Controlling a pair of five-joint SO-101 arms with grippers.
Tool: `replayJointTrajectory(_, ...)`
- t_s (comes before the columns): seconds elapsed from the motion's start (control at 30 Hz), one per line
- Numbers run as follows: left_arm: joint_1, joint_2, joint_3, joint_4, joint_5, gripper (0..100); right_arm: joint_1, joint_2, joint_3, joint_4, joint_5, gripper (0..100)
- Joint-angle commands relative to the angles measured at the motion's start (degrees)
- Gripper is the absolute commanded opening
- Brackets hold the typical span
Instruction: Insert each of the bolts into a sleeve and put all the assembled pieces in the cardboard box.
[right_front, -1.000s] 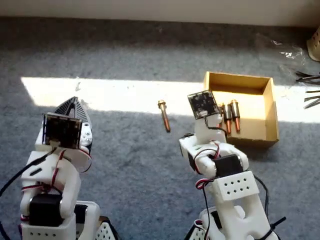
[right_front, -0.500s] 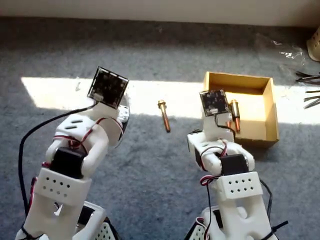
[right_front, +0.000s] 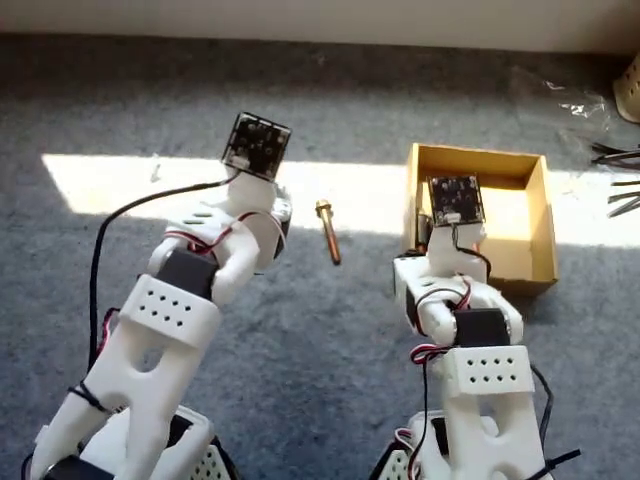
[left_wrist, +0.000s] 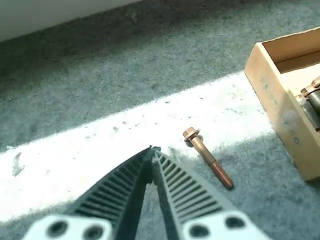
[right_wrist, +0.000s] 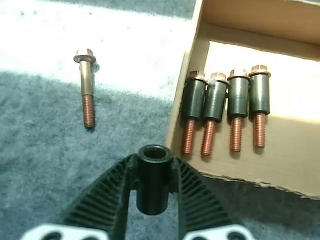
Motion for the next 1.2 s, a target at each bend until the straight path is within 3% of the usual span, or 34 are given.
replayJointTrajectory(0.0,4.2,2.2,-3.0,-3.5,0.6,1,0.9,-1.3,-0.5,-1.6,0.0,0.5)
replayJointTrajectory(0.3,5.6,11.7,-3.0,-12.0,0.8,1,1.0,-1.3,-0.5,-1.6,0.4,0.5)
replayJointTrajectory(0.53,5.8,21.5,-3.1,-18.6,8.8,1,4.1,-1.3,-0.5,-1.6,0.4,0.5)
replayJointTrajectory(0.93,9.1,31.6,-3.1,-27.0,8.9,1,4.2,-1.3,-0.4,-1.6,0.4,0.5)
replayJointTrajectory(1.03,8.7,33.8,-4.4,-27.4,9.4,5,4.2,-1.3,0.2,-1.7,0.4,0.5)
replayJointTrajectory(1.17,8.5,37.4,-7.0,-27.4,15.6,10,4.2,-1.3,0.4,-1.7,0.4,0.5)
